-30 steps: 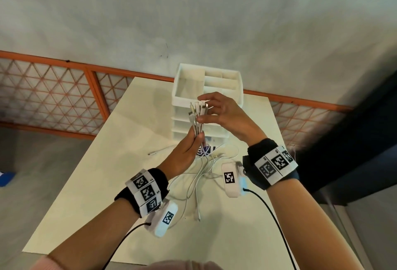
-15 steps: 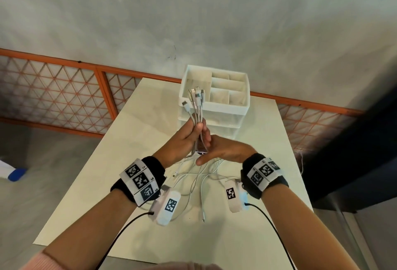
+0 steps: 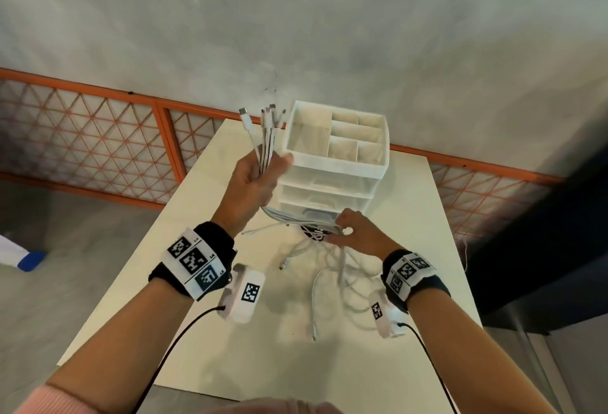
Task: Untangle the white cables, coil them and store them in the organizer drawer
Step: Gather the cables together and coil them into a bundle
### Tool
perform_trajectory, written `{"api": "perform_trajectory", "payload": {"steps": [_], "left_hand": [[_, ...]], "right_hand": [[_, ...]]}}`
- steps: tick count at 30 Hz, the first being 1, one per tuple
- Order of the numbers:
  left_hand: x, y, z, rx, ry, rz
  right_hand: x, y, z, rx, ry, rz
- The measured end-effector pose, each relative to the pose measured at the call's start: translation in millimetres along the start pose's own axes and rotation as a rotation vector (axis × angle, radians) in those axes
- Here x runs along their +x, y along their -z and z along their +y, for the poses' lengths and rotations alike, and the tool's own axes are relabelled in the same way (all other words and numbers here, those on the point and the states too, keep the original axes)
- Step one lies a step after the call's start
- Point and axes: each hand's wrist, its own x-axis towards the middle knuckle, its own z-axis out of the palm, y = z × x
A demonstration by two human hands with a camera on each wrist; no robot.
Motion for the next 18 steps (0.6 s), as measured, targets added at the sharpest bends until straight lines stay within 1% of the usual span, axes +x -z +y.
{"api": "perform_trajectory", "payload": {"steps": [1, 3, 5, 7, 9, 12, 15, 18], "left_hand": [[-0.7, 3.5, -5.4, 0.135, -0.026, -0.010], [-3.9, 6.4, -16.6, 0.380, -0.014, -0.101], [-8.2, 3.2, -27.8, 0.501, 0.033, -0.232], [-11.7, -4.7, -36.5, 0.569, 0.011, -0.282], [-10.5, -9.6, -44.9, 0.589, -0.004, -0.259], [-3.1, -4.9, -51.0, 0.550, -0.064, -0.174], [8.7, 5.6, -43.4, 0.445, -0.115, -0.019], [18.7, 12.7, -35.6, 0.367, -0.183, 0.071]], "right_hand": [[-0.5, 4.7, -2.5, 0.035, -0.008, 0.053], [2.5, 17.7, -14.5, 0.069, -0.022, 0.104], [5.4, 33.8, -36.2, 0.043, 0.002, 0.093], [4.9, 45.6, -60.9, 0.092, 0.049, 0.052], [3.3, 51.4, -77.8, 0.144, 0.087, 0.027], [2.2, 54.7, -82.9, 0.236, 0.088, 0.028], [0.1, 50.7, -68.6, 0.285, 0.046, -0.058], [-1.7, 41.6, -48.2, 0.251, -0.034, -0.150]]}}
